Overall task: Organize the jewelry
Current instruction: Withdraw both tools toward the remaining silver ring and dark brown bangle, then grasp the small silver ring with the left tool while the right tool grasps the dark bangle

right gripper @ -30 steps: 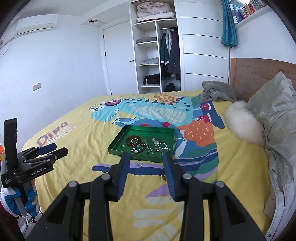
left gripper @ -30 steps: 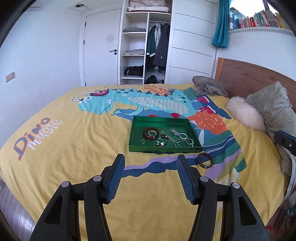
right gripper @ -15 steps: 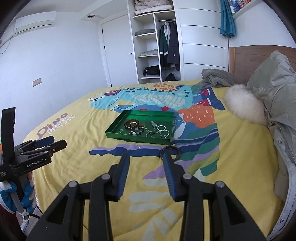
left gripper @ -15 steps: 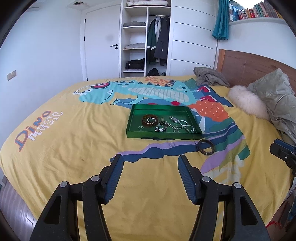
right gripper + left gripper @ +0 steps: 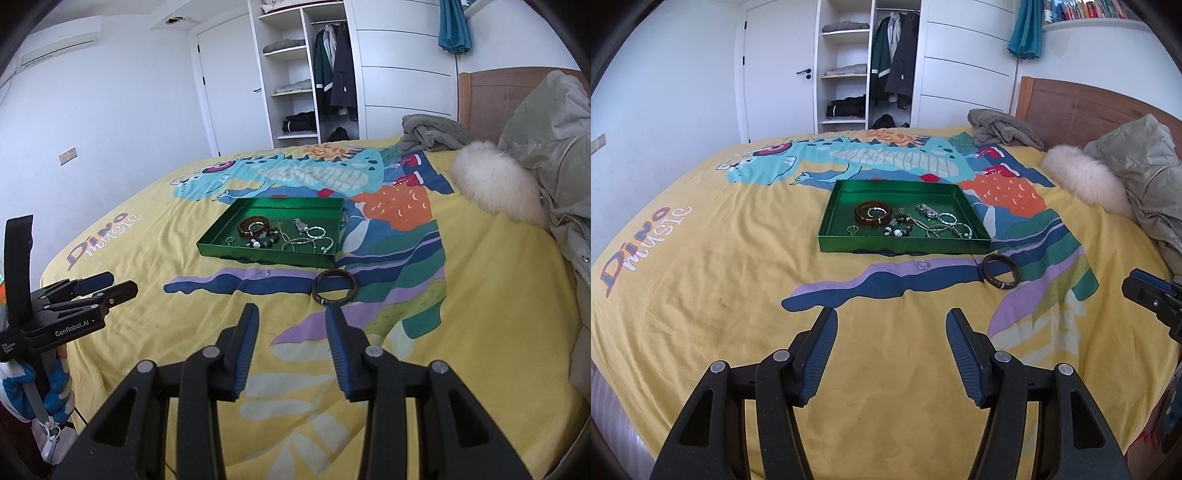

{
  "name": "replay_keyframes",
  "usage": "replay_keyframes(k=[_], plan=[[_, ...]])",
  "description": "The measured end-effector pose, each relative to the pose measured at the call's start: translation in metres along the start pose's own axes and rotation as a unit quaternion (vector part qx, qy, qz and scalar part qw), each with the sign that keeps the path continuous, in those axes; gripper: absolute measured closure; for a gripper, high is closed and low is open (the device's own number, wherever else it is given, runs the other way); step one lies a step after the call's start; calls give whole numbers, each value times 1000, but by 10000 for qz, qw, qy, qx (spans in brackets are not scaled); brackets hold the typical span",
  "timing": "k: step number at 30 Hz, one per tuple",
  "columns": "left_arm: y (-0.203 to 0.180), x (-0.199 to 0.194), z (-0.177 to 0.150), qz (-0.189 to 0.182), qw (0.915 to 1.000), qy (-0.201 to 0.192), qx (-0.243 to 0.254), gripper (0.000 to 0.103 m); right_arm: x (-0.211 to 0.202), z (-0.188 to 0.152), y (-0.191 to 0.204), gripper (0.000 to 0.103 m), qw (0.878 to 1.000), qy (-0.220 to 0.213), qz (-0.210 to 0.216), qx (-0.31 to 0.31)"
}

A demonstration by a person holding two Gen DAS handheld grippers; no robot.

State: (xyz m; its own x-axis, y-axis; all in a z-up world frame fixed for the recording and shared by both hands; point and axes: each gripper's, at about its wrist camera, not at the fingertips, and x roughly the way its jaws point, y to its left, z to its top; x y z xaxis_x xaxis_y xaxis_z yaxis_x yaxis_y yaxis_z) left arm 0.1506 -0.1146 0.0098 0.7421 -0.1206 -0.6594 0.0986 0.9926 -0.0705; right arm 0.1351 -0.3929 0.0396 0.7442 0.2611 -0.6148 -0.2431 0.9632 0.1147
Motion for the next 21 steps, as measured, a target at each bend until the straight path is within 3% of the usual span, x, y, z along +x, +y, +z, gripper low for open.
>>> replay_keyframes(k=[10,21], plan=[[-6,70,-7,-262,9988,388,172,44,65,-15,-34,67,9981,493,-48,357],[-23,172,26,-775,9938,753,273,56,168,6,-66,67,9938,1017,-256,361]])
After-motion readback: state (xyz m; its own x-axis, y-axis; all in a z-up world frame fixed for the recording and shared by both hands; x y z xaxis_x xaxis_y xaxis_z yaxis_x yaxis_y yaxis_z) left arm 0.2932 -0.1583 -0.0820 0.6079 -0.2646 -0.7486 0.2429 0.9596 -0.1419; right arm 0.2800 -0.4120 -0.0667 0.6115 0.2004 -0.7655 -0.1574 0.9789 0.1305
